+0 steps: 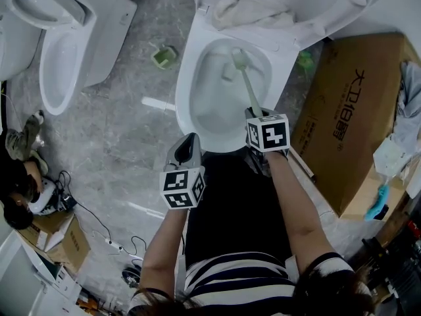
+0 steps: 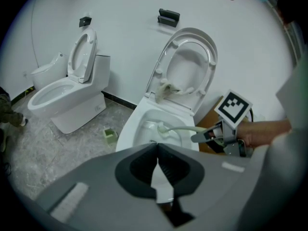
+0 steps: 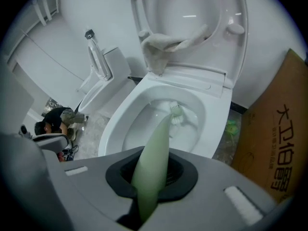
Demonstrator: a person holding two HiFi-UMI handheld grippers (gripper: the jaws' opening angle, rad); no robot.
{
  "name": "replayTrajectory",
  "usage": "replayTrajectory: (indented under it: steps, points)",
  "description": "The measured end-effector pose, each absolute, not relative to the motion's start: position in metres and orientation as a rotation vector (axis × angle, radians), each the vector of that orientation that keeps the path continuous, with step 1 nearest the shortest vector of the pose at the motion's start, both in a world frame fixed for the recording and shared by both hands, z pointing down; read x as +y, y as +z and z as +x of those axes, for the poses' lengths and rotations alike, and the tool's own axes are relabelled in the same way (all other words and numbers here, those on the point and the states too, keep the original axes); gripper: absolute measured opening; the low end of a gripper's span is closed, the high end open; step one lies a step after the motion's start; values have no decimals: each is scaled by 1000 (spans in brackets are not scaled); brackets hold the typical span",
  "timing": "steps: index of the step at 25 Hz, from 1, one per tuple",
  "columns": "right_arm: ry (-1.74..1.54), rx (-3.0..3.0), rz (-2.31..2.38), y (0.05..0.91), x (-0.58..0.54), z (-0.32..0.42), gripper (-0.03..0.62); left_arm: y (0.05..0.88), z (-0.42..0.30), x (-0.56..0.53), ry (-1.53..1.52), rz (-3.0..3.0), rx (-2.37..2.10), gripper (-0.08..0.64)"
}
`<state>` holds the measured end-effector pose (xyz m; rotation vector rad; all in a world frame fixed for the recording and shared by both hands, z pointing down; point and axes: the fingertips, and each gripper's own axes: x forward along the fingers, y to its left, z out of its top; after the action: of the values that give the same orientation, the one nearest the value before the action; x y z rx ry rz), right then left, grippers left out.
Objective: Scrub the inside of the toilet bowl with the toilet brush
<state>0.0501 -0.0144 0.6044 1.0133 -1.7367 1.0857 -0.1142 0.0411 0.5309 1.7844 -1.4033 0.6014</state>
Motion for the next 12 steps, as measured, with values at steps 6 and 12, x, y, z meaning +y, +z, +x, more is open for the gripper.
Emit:
replayTrajectory:
  steps: [6,12]
  points:
    - [1092,-1659,1071,600,-4,62,28,526,-113,38,610,1814,-1377,0]
    - [1109,-1586,1102,592,10,71,26,519,-116,35,627,1850,-1347,0]
